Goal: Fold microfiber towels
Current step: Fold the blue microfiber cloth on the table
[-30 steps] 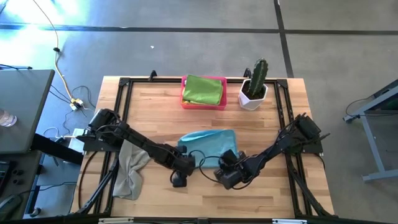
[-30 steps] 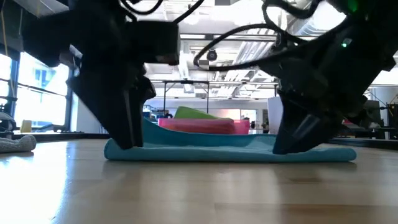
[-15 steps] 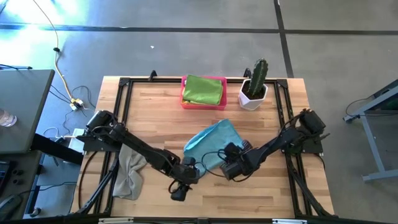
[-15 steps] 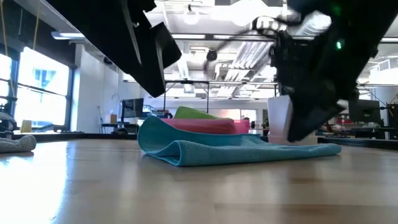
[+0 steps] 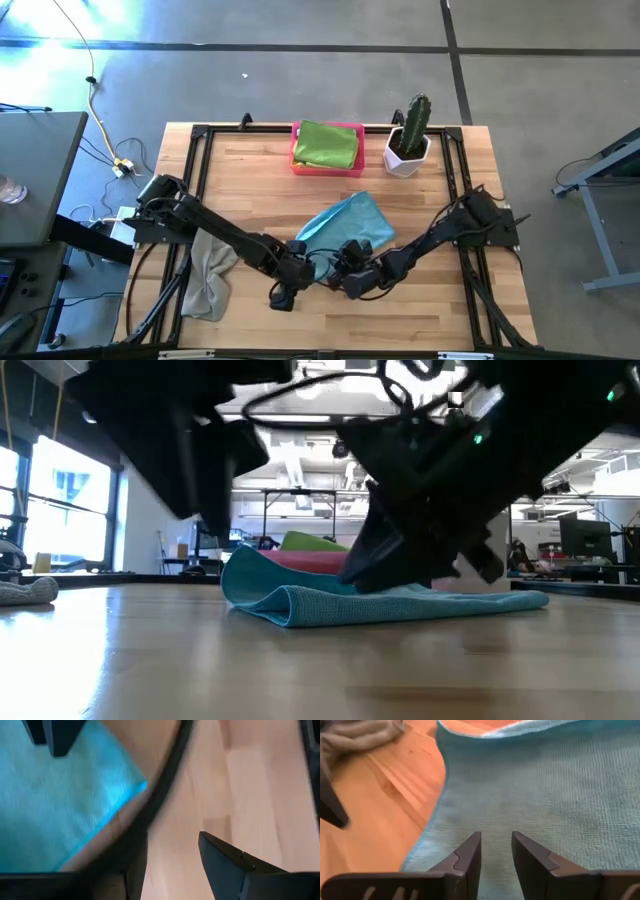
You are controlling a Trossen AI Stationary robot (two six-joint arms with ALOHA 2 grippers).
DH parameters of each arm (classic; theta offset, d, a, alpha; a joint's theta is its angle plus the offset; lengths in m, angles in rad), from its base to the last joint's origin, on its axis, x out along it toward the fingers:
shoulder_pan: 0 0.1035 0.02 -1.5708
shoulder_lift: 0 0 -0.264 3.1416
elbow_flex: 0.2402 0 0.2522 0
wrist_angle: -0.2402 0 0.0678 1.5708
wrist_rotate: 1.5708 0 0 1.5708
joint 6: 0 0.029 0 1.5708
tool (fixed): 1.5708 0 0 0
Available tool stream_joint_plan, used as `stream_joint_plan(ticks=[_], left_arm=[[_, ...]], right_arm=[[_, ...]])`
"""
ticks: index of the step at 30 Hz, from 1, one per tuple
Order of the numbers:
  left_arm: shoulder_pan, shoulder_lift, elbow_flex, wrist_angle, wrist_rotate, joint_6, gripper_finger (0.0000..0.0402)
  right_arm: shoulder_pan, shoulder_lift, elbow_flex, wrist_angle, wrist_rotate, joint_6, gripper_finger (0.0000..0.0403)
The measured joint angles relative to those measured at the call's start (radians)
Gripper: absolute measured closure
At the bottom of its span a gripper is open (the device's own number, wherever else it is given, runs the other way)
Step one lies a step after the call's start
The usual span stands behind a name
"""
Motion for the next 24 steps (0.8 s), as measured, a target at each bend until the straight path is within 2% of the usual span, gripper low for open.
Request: stream_joint_plan(ticks=[9, 12, 14, 19, 21, 24], left_arm=[[-0.029, 0.0, 0.0, -0.141, -0.001, 0.007, 0.0234], [-0.035, 0.0, 0.0, -0.159, -0.001, 0.006, 0.0234], [-0.037, 0.0, 0.0, -0.158, -0.001, 0.006, 0.0234], [-0.037, 0.0, -0.001, -0.135, -0.001, 0.029, 0.0234], [-0.041, 0.0, -0.001, -0.1, -0.002, 0.069, 0.0234], [-0.057, 0.0, -0.001, -0.027, -0.008, 0.186, 0.0234]], right_arm=[[0.021, 0.011, 0.002, 0.005, -0.234, -0.083, 0.0302], [0.057, -0.02, 0.004, -0.047, -0.362, -0.135, 0.0302], [0.084, -0.044, 0.003, -0.104, -0.397, -0.159, 0.0302], [0.137, -0.138, -0.002, -0.313, -0.378, -0.156, 0.0302], [0.16, -0.179, -0.001, -0.334, -0.331, -0.164, 0.0302], [0.209, -0.199, -0.001, -0.312, -0.283, -0.272, 0.0302]])
